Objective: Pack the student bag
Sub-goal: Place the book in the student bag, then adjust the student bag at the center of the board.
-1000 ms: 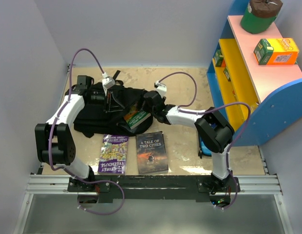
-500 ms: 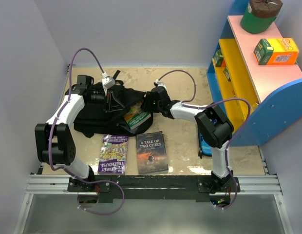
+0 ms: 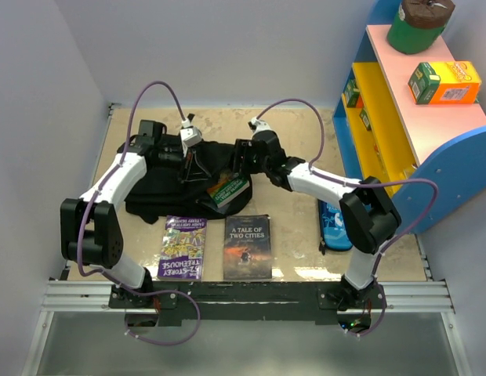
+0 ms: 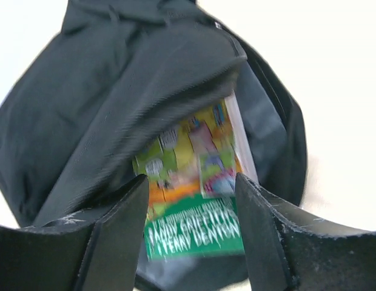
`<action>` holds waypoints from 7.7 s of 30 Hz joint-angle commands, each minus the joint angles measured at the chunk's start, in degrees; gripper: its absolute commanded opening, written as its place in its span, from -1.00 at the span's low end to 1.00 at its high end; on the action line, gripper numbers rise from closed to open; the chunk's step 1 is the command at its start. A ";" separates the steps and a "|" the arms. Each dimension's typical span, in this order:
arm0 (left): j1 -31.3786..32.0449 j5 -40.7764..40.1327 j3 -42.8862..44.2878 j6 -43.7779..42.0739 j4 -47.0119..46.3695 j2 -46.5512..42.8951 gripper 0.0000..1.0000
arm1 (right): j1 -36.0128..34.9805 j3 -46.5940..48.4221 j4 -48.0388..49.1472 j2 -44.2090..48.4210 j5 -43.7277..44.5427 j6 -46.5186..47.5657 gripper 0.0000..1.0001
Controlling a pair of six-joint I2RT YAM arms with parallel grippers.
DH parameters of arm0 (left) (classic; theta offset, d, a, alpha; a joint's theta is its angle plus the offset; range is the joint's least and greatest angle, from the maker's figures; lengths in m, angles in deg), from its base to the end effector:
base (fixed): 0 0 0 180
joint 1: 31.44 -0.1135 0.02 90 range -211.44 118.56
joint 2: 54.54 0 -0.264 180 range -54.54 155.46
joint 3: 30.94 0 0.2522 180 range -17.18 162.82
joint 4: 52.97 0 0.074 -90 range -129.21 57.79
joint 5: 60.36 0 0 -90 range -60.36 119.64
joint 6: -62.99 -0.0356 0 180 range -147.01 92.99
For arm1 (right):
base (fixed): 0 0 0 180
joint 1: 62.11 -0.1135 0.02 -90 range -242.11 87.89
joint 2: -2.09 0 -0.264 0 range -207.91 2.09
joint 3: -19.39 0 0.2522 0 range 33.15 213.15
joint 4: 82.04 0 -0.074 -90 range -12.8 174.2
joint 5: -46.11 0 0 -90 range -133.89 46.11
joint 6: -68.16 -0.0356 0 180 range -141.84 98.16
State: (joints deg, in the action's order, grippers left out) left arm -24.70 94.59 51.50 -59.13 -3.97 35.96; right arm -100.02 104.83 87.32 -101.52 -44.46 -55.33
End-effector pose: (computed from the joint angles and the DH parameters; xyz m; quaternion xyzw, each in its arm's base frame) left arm 0.3144 -0.0696 0.2674 0.4127 0.7123 -0.4498 0.3464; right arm 0.3294 0.2570 0.2386 -0.0357 0.8600 0.3005 0.4108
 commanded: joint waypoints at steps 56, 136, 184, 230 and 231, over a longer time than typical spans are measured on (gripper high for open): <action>1.34 1.67 -1.10 -7.25 1.49 -3.58 -1.00 | -4.10 8.04 42.61 -19.89 -10.44 -12.58 -1.00; -3.32 4.84 10.24 -36.08 31.20 4.86 -1.00 | -6.30 -7.96 44.96 -1.77 12.01 79.37 0.73; 0.27 -9.31 2.77 8.57 -6.86 -7.78 0.06 | -2.87 -1.11 17.37 7.29 7.35 53.80 -1.00; 12.07 -41.56 -5.32 15.77 -37.63 -1.56 -1.00 | -4.63 6.02 0.05 9.66 2.42 41.50 -1.00; 12.07 -41.22 -4.88 15.16 -36.83 -1.38 -1.00 | -4.54 5.67 0.40 9.83 2.69 41.15 -1.00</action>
State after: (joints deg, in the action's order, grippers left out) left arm -12.37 55.97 42.32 -41.62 -40.82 33.38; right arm -103.63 111.65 84.76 -95.66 -40.38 -12.84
